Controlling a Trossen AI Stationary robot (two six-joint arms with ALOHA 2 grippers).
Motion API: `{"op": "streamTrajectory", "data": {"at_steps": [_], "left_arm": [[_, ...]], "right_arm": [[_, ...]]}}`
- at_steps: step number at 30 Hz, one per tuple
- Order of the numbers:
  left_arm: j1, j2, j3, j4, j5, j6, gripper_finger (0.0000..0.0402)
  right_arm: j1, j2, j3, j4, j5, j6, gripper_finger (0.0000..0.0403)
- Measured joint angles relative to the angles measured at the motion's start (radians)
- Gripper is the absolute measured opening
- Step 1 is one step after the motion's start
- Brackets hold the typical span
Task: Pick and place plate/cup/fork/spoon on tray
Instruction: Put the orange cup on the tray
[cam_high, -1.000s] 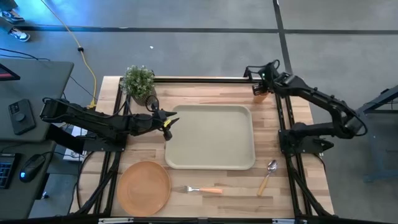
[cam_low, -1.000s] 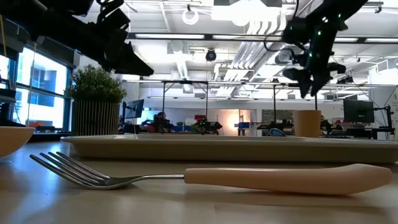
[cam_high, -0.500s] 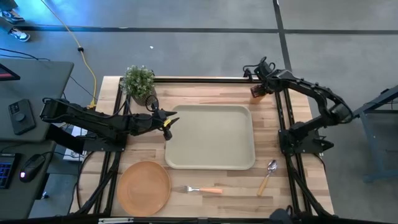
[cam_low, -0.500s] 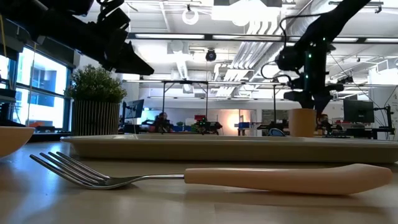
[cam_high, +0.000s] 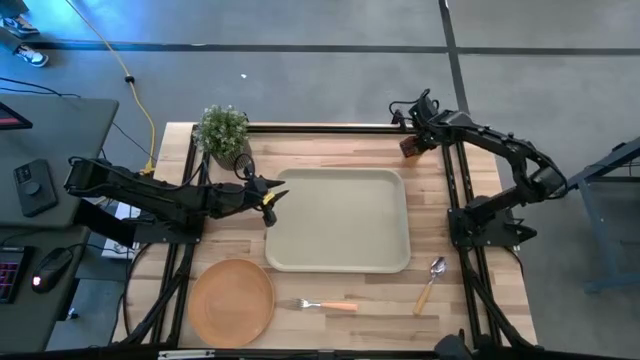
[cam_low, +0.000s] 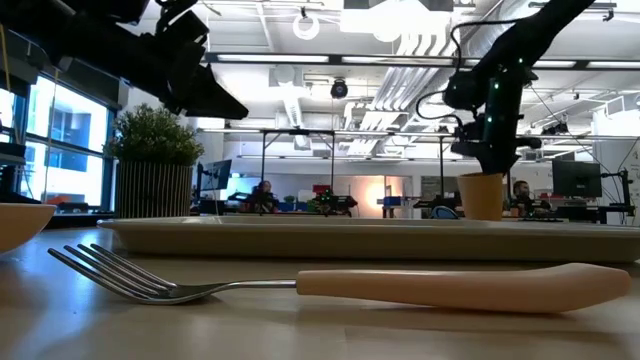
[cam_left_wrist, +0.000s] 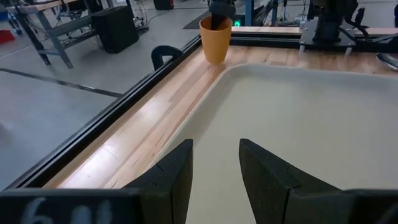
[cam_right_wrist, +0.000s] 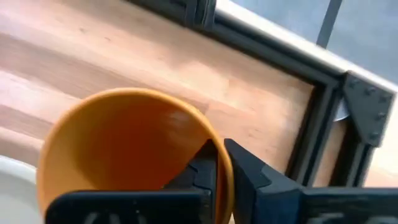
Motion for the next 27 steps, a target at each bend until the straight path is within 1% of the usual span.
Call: {"op": "streamTrajectory", "data": {"at_steps": [3, 5, 8, 13, 17, 21, 24, 27], "left_arm": [[0.002, 0.0, 0.0, 0.025, 0.002, -0.021, 0.0119], [0.002, 0.0, 0.0, 0.025, 0.002, -0.021, 0.0119], [0.002, 0.0, 0.0, 0.026, 0.002, -0.021, 0.0119], [-0.001, 0.0, 0.0, 0.013, 0.002, -0.008, 0.0119], [-0.001, 0.0, 0.0, 0.029, 0.001, 0.03, 0.0119], [0.009, 0.0, 0.001, 0.07, 0.009, 0.091, 0.0119], [0.022, 0.0, 0.001, 0.098, 0.063, 0.121, 0.0119], [0.034, 0.0, 0.001, 0.105, 0.112, 0.135, 0.0119]], "right_arm": [[0.034, -0.034, 0.045, -0.007, 0.013, 0.004, 0.0007], [0.077, -0.041, 0.08, -0.023, 0.037, 0.015, 0.0004], [0.162, -0.041, 0.129, -0.063, 0.072, 0.045, 0.0004], [0.324, -0.041, 0.161, -0.079, 0.048, 0.082, 0.0002], [0.414, -0.041, 0.165, -0.108, 0.021, 0.124, 0.0001], [0.485, -0.041, 0.165, -0.205, 0.024, 0.214, 0.0001], [0.54, -0.041, 0.156, -0.258, 0.023, 0.302, 0.0001], [0.576, -0.041, 0.098, -0.229, -0.008, 0.371, 0.0001]]}}
